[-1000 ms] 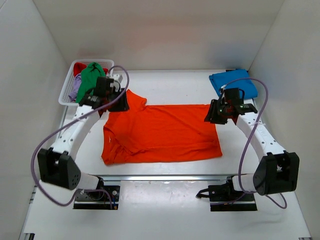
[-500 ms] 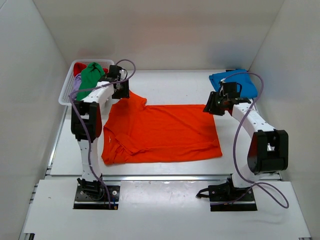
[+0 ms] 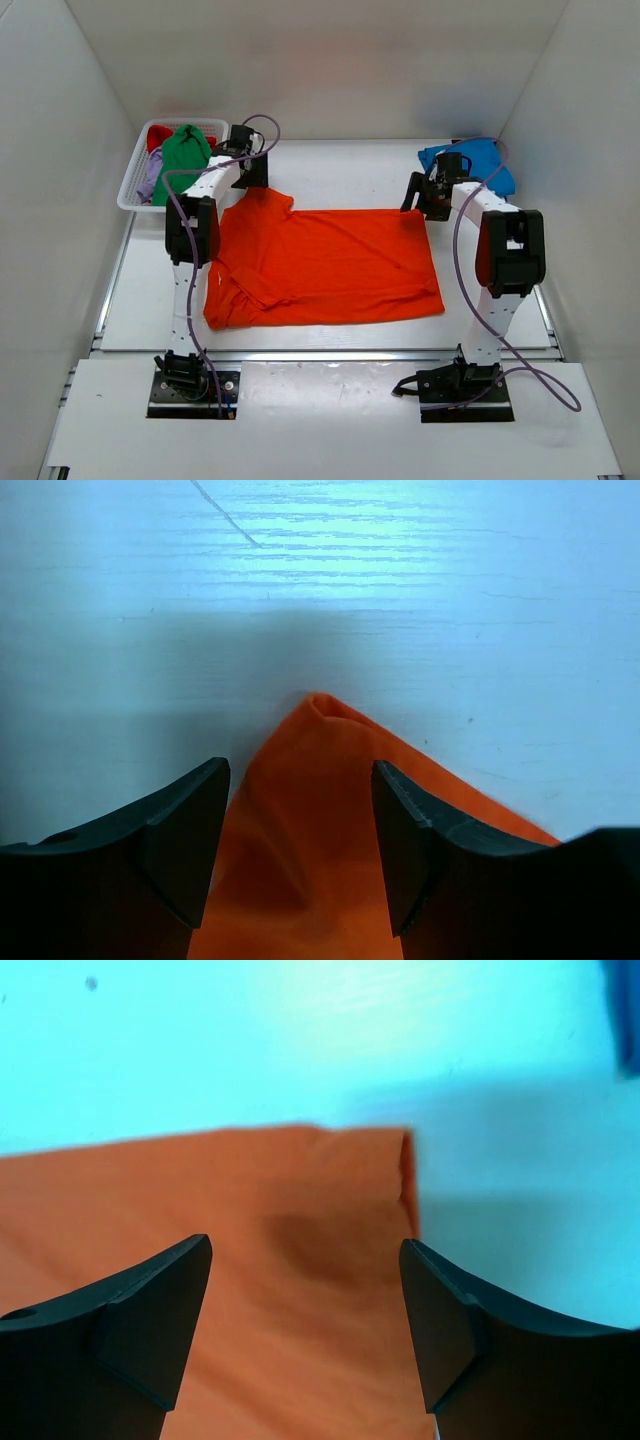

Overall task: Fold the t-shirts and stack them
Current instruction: Grap the side of the flattened tshirt furthest away from the robot with both arms

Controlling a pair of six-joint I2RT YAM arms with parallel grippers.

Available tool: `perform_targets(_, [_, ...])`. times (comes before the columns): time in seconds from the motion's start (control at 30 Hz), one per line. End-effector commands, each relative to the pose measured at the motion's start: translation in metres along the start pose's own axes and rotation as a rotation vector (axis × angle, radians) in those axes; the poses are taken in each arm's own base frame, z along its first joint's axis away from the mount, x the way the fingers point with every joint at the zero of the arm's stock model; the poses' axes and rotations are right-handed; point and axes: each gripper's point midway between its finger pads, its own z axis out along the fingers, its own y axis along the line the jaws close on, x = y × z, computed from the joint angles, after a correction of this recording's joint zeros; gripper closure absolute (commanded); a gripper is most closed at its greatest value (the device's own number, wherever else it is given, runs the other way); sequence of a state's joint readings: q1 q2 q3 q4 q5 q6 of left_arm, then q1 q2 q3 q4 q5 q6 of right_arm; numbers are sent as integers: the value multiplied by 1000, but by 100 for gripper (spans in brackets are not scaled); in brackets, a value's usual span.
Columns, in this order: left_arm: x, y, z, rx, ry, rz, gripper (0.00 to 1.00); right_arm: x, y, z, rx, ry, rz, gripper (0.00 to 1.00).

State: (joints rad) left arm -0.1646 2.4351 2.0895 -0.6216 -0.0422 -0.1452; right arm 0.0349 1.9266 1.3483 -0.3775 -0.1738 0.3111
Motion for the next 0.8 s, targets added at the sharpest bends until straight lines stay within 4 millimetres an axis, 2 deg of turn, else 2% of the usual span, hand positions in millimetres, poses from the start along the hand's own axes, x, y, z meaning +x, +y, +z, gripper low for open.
perform_targets(0.0, [-13,-3,-10,-1,-7,17,31,-36,-7,3,45,-89,-3,26])
perform_targets(0.07, [-13,-4,-7,6,1,18,35,-42,-9,13,46,-79,0,26])
perform_targets(0.1, [-13,-3,-6,4,7,20,37,-37,-12,15,54,-53,2,26])
perform_targets(0.17, [-14,-3,-4,12,16,21,56,-42,-14,28,72,-31,-4,26])
perform_targets(0.2, [-13,-6,-2,16,24,24,62,-37,-16,29,93,-10,-12,25])
perform_targets(0.23, [-18,-6,-3,24,18,22,72,-41,-13,30,88,-10,-25,27])
perform_targets(0.27, [-12,-7,-1,35,38,22,84,-38,-14,37,98,5,-25,28])
perform_targets(0.3, [-13,-9,-1,32,41,28,96,-35,-14,37,90,21,-21,35])
perform_targets(0.33, [-14,-7,1,29,39,24,100,-36,-11,38,76,19,-23,50])
perform_targets(0.37, [-14,-9,0,36,43,29,100,-33,-10,39,77,28,-19,58])
perform_targets(0.4, [-13,-9,1,35,42,33,100,-34,-11,38,76,25,-17,78])
perform_targets(0.47, [-18,-9,-4,48,33,27,100,-37,-7,35,63,18,-14,100])
perform_targets(0.63, [-37,-13,-23,69,-10,23,100,-47,-9,31,48,-1,-21,100])
perform_targets(0.67, [-51,-13,-35,77,-43,20,100,-52,-6,28,43,-13,-31,100])
perform_targets(0.7, [-54,-15,-41,75,-48,23,100,-58,-5,22,37,-31,-23,100])
perform_targets(0.77, [-67,-19,-66,94,-81,24,100,-66,-2,14,33,-57,-42,100])
